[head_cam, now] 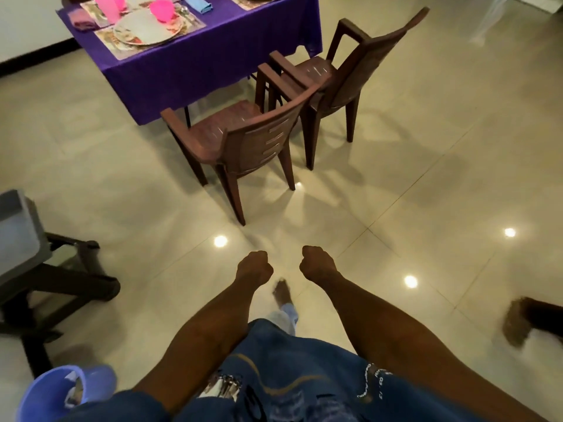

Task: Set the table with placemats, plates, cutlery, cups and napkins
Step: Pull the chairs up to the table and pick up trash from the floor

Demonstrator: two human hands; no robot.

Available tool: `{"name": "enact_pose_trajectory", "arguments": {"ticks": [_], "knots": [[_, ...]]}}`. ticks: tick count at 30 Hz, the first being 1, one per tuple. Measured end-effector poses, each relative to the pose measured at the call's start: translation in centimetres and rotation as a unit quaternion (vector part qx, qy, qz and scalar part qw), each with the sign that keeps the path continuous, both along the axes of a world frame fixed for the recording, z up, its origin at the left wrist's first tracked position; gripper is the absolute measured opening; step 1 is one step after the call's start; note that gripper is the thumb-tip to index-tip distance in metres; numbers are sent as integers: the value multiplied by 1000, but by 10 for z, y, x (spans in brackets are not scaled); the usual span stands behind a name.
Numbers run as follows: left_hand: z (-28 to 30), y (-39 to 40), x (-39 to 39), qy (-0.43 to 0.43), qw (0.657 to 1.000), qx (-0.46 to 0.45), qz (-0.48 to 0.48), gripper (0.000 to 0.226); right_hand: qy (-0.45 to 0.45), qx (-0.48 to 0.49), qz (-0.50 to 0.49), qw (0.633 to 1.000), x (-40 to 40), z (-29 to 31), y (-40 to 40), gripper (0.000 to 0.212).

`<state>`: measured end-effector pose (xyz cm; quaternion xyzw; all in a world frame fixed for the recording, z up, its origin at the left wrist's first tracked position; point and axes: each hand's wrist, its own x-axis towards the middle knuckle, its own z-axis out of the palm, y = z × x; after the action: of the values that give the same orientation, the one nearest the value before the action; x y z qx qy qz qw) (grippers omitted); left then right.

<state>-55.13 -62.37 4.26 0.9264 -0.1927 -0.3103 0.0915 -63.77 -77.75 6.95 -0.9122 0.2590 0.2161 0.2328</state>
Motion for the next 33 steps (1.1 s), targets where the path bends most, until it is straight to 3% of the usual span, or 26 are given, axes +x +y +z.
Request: {"name": "enact_pose_trajectory", "arguments": {"ticks": [11, 17, 25, 33], "knots": [[-3, -226, 150, 7, 999, -46, -15, 23, 2, -34, -2, 999, 149, 9, -224, 22], [10, -303, 214, 2, 999, -44, 2, 25, -19, -30, 20, 999, 234, 19, -295, 21], [-16, -374, 274, 6, 994, 21, 111, 34, -21, -3, 156, 987, 344, -5, -383, 21], [-7, -492, 305, 48, 948, -16, 313, 35, 20, -16, 334, 942, 419, -11, -520, 25]]}}
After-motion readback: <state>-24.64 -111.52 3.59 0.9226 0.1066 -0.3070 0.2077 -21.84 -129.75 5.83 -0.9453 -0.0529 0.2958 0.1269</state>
